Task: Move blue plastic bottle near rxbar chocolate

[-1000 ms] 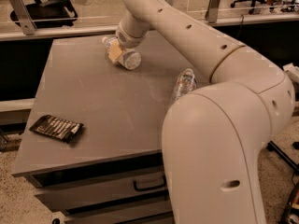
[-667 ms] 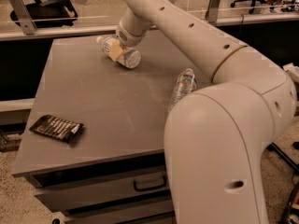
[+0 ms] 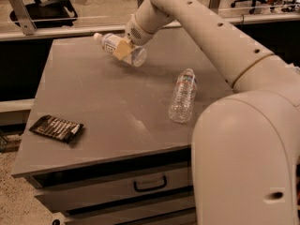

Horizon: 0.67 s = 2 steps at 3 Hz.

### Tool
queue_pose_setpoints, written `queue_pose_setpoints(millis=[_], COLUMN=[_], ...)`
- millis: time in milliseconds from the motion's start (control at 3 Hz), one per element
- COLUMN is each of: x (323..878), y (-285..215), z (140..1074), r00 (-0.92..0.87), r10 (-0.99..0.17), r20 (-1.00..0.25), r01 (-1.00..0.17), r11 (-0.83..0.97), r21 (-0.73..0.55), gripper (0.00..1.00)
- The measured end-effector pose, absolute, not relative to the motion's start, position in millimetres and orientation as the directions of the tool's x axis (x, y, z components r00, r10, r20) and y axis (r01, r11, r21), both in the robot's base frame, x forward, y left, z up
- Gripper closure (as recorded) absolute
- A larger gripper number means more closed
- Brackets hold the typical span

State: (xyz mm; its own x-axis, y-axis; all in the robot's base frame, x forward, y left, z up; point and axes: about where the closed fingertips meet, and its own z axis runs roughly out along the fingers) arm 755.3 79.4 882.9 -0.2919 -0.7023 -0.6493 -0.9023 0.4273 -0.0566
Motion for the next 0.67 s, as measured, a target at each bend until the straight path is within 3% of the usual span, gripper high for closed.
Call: queue_pose_setpoints(millis=[667], x=[658], y=[103], z=[901], r00=[-0.062], r10=[-0.834], r20=[-0.548], r01=[-0.994], r11=[0.099], r21=[-0.038], gripper=[1.00])
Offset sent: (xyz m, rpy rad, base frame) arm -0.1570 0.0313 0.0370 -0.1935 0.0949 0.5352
